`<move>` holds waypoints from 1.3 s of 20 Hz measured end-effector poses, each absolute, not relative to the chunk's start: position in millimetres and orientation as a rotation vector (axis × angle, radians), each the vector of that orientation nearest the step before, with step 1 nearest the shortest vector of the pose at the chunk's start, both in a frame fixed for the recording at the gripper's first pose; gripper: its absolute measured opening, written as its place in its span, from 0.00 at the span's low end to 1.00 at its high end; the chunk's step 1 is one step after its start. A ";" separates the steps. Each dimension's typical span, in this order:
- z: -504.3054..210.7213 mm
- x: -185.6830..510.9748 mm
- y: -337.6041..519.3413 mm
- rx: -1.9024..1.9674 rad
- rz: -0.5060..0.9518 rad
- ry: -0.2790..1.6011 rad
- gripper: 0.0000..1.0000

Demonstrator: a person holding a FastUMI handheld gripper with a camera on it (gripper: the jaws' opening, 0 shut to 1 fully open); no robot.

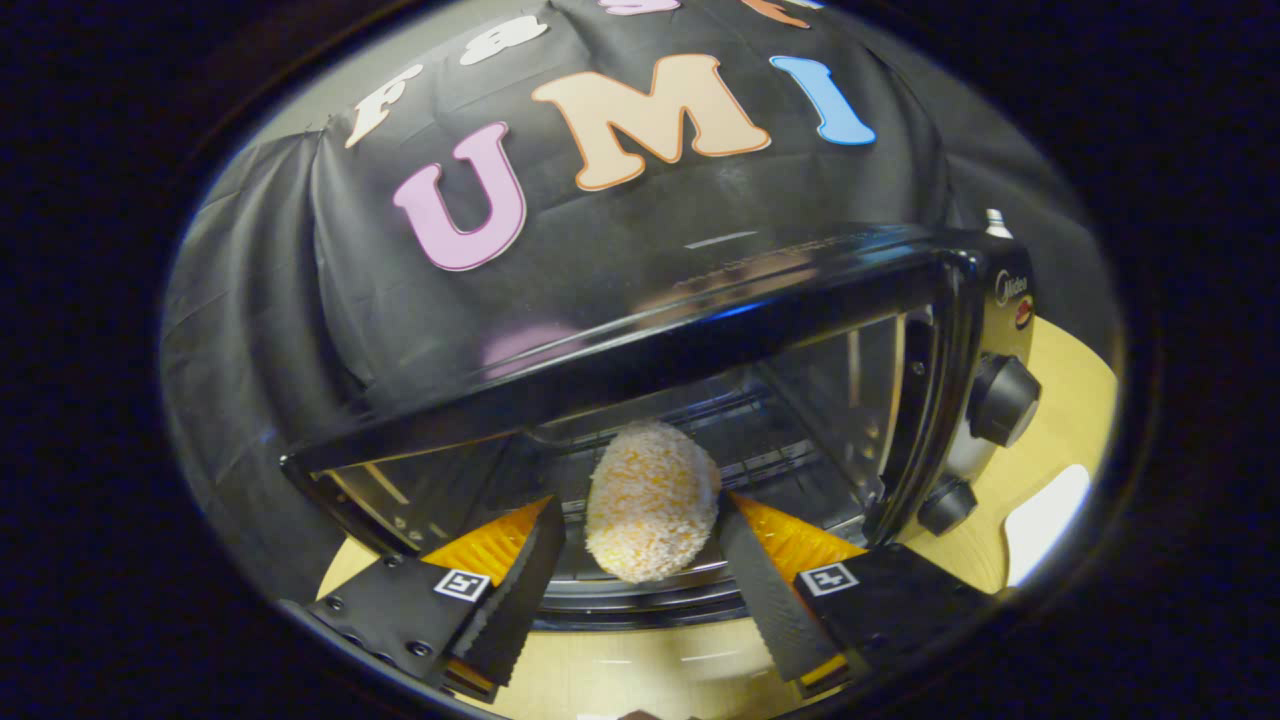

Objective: Open the toaster oven, put the food inside, and close the toaster oven door.

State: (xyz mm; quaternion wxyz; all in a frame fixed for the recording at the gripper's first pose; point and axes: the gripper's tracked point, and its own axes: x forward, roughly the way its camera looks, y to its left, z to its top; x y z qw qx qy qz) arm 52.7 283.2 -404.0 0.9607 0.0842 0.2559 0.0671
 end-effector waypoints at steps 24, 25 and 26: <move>-361.9 -122.0 209.0 0.049 0.254 0.425 0.98; -365.6 -129.2 204.3 0.036 0.248 0.431 0.98; -369.2 -135.5 201.6 0.032 0.243 0.438 0.98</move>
